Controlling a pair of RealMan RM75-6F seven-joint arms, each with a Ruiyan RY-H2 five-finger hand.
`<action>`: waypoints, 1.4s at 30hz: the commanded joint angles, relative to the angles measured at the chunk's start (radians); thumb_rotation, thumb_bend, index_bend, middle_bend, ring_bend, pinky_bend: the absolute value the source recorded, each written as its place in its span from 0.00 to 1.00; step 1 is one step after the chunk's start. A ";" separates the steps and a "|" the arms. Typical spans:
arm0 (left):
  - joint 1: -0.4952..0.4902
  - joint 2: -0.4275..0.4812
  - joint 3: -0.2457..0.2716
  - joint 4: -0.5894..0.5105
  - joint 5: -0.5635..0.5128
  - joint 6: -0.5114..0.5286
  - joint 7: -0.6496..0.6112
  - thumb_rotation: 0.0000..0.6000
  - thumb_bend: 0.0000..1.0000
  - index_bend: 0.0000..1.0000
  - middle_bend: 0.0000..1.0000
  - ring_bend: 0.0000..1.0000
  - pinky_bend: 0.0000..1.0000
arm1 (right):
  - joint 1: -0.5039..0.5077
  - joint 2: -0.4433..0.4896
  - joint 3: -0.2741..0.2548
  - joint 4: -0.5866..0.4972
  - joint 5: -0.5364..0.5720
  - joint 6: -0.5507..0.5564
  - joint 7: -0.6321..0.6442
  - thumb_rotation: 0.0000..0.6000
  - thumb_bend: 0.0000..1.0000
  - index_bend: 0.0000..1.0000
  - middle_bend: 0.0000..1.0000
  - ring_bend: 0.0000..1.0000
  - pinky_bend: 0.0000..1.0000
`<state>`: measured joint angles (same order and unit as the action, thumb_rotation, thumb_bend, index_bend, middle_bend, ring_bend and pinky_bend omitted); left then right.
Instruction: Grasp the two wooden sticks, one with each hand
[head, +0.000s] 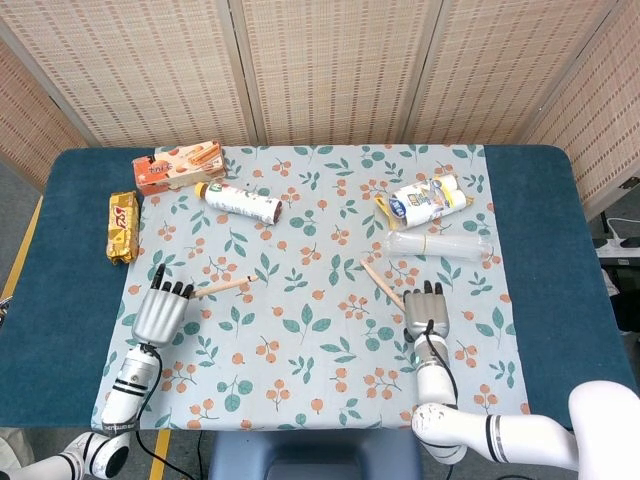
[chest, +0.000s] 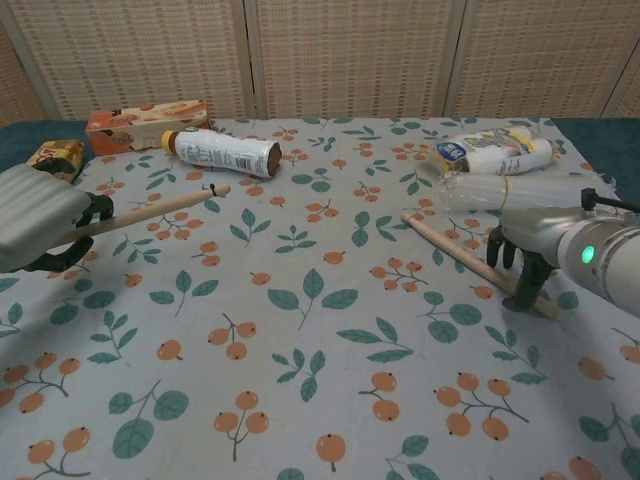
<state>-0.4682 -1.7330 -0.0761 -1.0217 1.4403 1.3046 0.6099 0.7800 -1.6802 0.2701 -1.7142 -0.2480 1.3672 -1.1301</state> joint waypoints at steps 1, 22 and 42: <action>0.002 0.004 0.001 -0.007 0.004 0.004 0.000 1.00 0.63 0.83 0.92 0.56 0.18 | 0.038 -0.018 -0.011 -0.015 0.032 0.047 -0.066 1.00 0.25 0.29 0.24 0.00 0.00; 0.007 0.025 0.005 -0.018 0.024 0.008 -0.029 1.00 0.63 0.83 0.92 0.56 0.18 | 0.079 -0.096 0.028 0.143 0.098 0.081 -0.113 1.00 0.25 0.34 0.28 0.04 0.00; 0.010 0.029 0.002 -0.019 0.023 0.000 -0.041 1.00 0.63 0.83 0.92 0.56 0.18 | 0.106 -0.122 0.045 0.154 0.103 0.123 -0.187 1.00 0.31 0.56 0.41 0.19 0.00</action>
<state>-0.4587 -1.7044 -0.0735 -1.0410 1.4631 1.3037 0.5703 0.8791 -1.7993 0.3124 -1.5575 -0.1499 1.4794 -1.3050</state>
